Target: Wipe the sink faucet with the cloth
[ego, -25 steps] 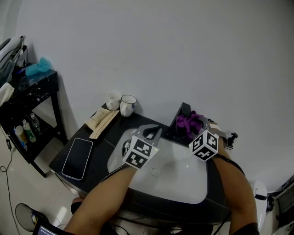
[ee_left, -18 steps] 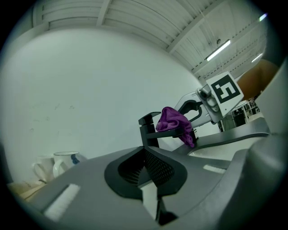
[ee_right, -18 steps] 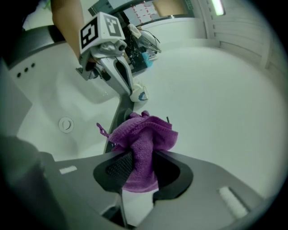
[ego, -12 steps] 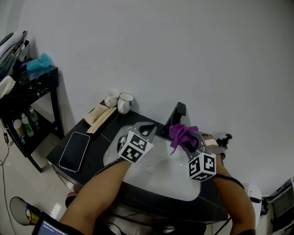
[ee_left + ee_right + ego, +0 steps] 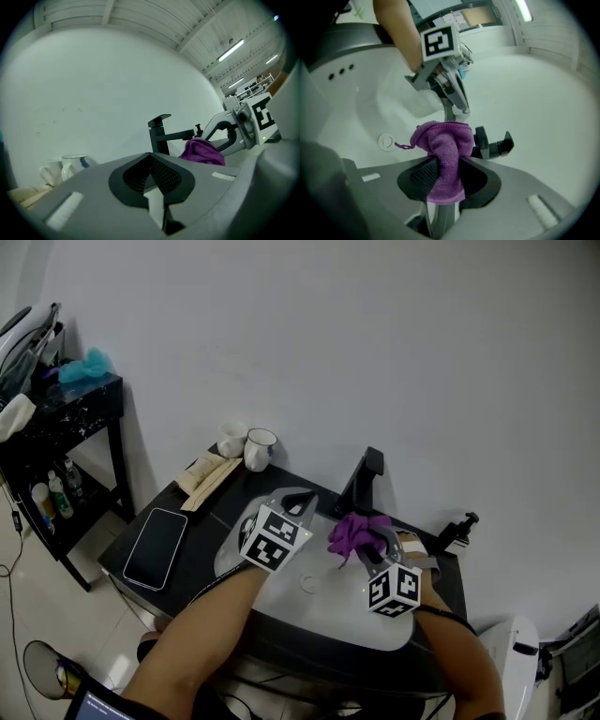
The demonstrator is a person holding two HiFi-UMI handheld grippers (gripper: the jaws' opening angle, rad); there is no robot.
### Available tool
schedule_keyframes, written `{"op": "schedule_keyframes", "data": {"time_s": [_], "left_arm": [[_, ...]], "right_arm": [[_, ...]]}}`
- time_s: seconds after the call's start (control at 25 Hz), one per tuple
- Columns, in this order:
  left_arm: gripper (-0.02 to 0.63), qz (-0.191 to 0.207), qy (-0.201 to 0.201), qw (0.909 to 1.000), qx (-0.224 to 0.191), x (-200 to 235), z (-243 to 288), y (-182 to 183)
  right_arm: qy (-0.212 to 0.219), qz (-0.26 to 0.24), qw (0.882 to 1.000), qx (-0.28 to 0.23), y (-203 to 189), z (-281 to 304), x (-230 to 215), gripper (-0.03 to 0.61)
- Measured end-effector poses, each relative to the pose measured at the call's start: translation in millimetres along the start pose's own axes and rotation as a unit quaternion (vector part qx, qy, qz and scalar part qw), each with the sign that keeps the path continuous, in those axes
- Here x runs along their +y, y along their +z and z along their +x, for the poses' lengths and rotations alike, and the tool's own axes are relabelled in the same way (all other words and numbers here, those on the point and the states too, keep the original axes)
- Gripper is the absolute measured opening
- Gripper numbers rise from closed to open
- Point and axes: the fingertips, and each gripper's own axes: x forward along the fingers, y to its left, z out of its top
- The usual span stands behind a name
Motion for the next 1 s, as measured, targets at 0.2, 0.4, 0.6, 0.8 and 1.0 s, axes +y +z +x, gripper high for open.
{"op": "schedule_keyframes", "data": {"time_s": [0.2, 0.4, 0.6, 0.8, 1.0], "left_arm": [[0.017, -0.005, -0.003, 1.0000, -0.003, -1.6, 2.2, 1.9], [0.017, -0.008, -0.017, 0.9997, -0.013, -7.3, 7.0, 5.1], [0.017, -0.014, -0.019, 0.9996, -0.018, -8.5, 7.2, 7.3], [0.017, -0.016, -0.018, 0.9996, -0.014, -6.0, 6.7, 5.7], [0.017, -0.016, -0.017, 0.9997, -0.011, -6.4, 7.2, 4.1]], "right_arm": [[-0.015, 0.077, 0.996, 0.036, -23.5, 42.3, -21.9, 0.130], [-0.026, 0.084, 0.995, 0.036, -24.2, 65.2, -40.6, 0.130], [-0.026, 0.082, 0.995, 0.042, -25.4, 73.5, -47.2, 0.130], [-0.018, 0.082, 0.995, 0.048, -25.4, 78.4, -44.1, 0.130], [0.015, 0.063, 0.995, 0.073, -34.9, 87.2, -25.5, 0.130]]}}
